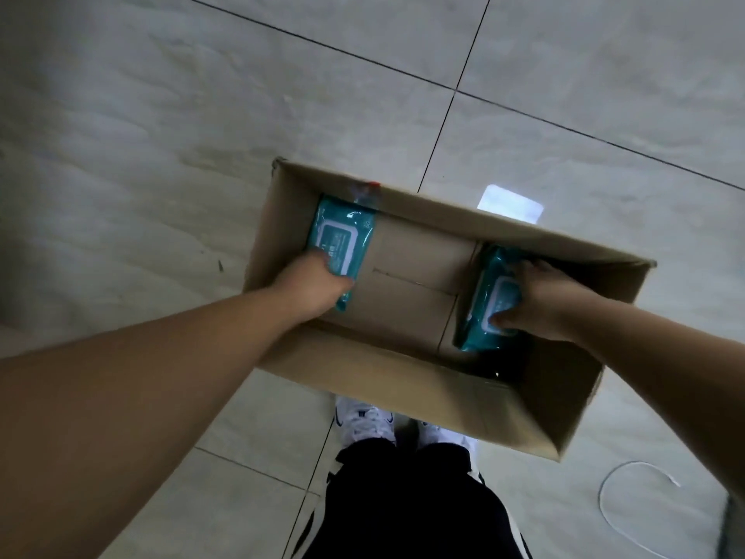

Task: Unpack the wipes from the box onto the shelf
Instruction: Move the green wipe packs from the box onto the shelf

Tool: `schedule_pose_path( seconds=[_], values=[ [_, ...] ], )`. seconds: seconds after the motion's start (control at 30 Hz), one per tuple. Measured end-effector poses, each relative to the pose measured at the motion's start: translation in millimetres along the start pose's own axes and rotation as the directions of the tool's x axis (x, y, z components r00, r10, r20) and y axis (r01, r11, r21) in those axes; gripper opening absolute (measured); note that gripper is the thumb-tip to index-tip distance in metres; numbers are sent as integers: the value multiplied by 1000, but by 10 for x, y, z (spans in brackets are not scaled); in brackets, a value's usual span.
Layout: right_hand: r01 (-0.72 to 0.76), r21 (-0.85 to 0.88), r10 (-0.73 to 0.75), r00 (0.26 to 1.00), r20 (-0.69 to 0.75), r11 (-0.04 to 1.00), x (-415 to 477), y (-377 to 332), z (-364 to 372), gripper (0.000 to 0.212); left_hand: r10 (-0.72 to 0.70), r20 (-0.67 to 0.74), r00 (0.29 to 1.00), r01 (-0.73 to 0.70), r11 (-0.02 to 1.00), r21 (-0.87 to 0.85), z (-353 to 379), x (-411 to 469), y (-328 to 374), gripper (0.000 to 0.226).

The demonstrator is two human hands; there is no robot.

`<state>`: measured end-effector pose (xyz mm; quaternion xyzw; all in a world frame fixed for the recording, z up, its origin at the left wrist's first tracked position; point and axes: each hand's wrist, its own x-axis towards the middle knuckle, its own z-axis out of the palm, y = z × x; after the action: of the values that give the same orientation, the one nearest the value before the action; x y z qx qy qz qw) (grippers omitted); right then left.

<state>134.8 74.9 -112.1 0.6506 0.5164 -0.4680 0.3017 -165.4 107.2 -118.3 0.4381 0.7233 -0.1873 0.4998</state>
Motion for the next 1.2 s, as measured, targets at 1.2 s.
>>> schedule_pose_path(
  seconds=[1.2],
  values=[
    [45, -79, -37, 994, 101, 996, 322, 62, 288, 91, -244, 253, 936, 321, 299, -899, 1258, 595, 853, 20]
  ],
)
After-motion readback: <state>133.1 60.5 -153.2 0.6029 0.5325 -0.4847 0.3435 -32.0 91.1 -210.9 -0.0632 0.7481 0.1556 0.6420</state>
